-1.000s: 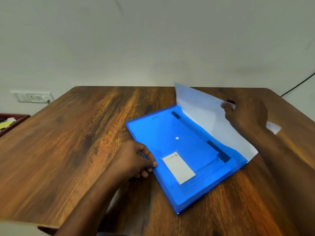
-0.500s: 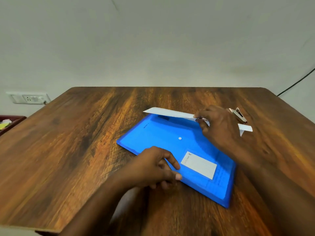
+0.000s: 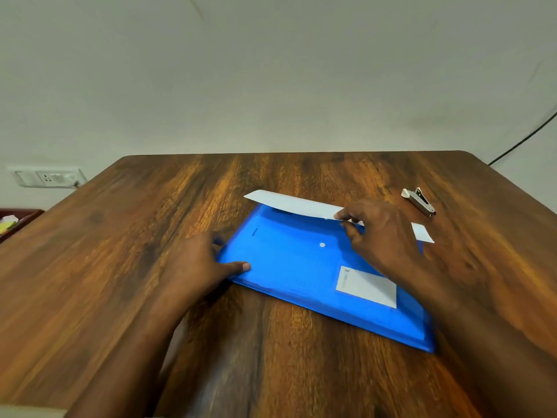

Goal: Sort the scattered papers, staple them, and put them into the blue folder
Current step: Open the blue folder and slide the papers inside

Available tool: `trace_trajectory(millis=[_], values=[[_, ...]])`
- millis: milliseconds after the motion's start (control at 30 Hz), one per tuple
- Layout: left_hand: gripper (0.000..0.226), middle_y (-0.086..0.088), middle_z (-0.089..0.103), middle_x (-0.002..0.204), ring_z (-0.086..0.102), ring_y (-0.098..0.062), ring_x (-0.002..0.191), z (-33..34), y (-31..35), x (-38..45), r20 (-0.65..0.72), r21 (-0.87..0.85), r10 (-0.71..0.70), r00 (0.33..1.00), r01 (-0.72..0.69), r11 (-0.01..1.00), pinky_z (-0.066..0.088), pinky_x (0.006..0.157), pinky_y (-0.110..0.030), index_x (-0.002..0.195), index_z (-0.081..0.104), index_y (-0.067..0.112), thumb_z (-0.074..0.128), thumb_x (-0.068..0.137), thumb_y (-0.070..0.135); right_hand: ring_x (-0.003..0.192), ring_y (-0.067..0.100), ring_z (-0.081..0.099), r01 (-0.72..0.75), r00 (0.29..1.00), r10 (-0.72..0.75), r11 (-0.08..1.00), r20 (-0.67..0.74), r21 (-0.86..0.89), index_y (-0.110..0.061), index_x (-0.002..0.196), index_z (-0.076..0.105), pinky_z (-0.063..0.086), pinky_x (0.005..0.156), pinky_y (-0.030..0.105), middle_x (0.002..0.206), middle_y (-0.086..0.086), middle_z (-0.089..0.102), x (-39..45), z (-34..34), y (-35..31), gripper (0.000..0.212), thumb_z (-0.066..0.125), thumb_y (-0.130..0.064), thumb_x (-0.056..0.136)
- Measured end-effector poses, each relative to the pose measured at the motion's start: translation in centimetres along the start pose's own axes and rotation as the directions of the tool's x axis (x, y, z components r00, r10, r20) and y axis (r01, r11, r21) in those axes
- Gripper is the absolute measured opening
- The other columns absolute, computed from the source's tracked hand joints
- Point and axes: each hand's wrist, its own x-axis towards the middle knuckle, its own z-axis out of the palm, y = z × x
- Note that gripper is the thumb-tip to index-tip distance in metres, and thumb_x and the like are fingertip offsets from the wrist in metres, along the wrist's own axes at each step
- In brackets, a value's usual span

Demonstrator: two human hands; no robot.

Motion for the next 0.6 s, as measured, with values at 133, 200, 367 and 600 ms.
trace_trajectory(millis=[133,200,367,600], values=[[0.057,0.01,0.07,0.081,0.068,-0.013,0.079,-0.5,0.5,-0.9,0.055,0.03,-0.017,0.998,0.016,0.999,0.057,0.07,-0.041,0.092,0.069,0.03,0.086,0.062,0.075,0.089,0.014,0.071,-0.063,0.997,0.061,0.997,0.051,0.051,-0.018,0.104,0.082,0.056,0.081,0.029,0.101,0.0,0.08,0.0,0.0,0.2,0.021,0.082,-0.009,0.086],[0.054,0.009,0.07,0.075,0.067,-0.013,0.074,-0.8,1.1,-1.3,0.072,0.055,-0.025,0.997,0.022,0.998,0.057,0.067,-0.042,0.083,0.068,0.027,0.086,0.064,0.074,0.09,0.009,0.069,-0.099,0.991,0.093,0.993,0.094,0.061,-0.02,0.105,0.083,0.05,0.08,0.023,0.102,-0.003,0.08,-0.1,0.0,0.5,0.021,0.081,-0.009,0.087],[0.057,0.003,0.07,0.063,0.068,-0.016,0.065,-1.9,2.9,-1.6,0.167,0.127,-0.007,0.986,-0.015,0.992,0.055,0.063,-0.042,0.07,0.069,0.018,0.08,0.073,0.074,0.095,0.012,0.071,-0.128,0.979,0.117,0.99,0.166,0.061,-0.024,0.105,0.083,0.057,0.089,0.033,0.104,-0.006,0.08,-1.0,-0.3,0.9,0.019,0.078,-0.013,0.09],[0.052,0.007,0.065,0.075,0.063,-0.013,0.073,-2.2,5.7,-2.2,0.003,0.29,-0.002,1.0,0.001,0.957,0.046,0.056,-0.03,0.081,0.067,0.025,0.073,0.078,0.076,0.105,0.017,0.07,-0.136,0.973,0.121,0.988,0.196,0.067,-0.026,0.11,0.081,0.055,0.096,0.035,0.115,-0.004,0.078,-1.1,-0.3,1.5,0.022,0.075,-0.014,0.093]])
